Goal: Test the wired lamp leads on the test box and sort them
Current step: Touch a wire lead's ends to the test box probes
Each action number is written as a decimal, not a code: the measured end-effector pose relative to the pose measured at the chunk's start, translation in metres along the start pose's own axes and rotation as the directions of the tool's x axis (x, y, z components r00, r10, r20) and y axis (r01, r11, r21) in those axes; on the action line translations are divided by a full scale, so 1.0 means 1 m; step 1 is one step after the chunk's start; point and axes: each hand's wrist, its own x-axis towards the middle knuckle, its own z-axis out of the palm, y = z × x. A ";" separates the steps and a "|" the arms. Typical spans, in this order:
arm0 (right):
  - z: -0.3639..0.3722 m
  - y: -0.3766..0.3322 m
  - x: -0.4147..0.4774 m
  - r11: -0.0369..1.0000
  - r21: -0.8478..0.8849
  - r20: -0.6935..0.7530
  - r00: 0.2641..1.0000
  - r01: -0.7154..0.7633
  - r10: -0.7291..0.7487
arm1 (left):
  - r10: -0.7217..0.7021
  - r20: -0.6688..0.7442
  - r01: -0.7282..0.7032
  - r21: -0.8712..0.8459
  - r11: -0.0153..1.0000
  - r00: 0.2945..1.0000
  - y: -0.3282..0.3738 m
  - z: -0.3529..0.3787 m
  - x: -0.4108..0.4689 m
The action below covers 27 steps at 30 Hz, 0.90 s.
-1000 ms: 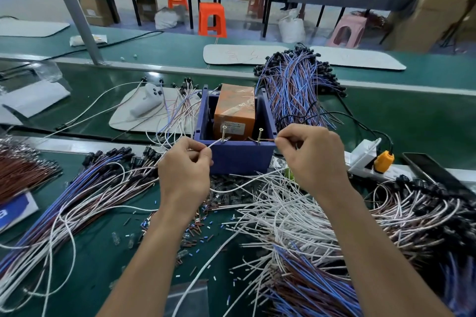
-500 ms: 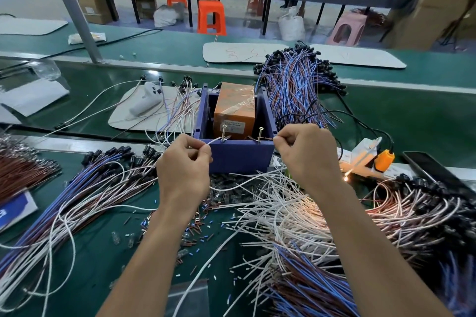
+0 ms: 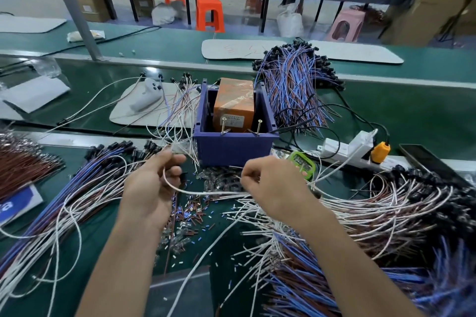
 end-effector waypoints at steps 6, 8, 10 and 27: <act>0.028 -0.008 -0.012 0.999 0.015 0.238 0.970 -0.044 0.039 | 0.177 -0.271 -0.119 0.216 0.969 0.946 0.002 -0.047 0.005; 0.026 -0.010 -0.013 0.997 0.045 0.266 0.962 -0.071 0.056 | 0.346 -0.277 -0.142 0.560 0.816 0.896 0.001 -0.058 0.005; 0.021 -0.011 -0.012 0.995 0.057 0.305 0.950 -0.085 0.064 | 0.473 -0.199 -0.066 0.871 0.487 0.858 0.001 -0.063 0.000; -0.026 -0.018 -0.031 0.993 0.114 0.078 0.997 -0.029 0.020 | 0.240 0.527 -0.561 0.822 0.100 0.815 -0.036 0.030 -0.062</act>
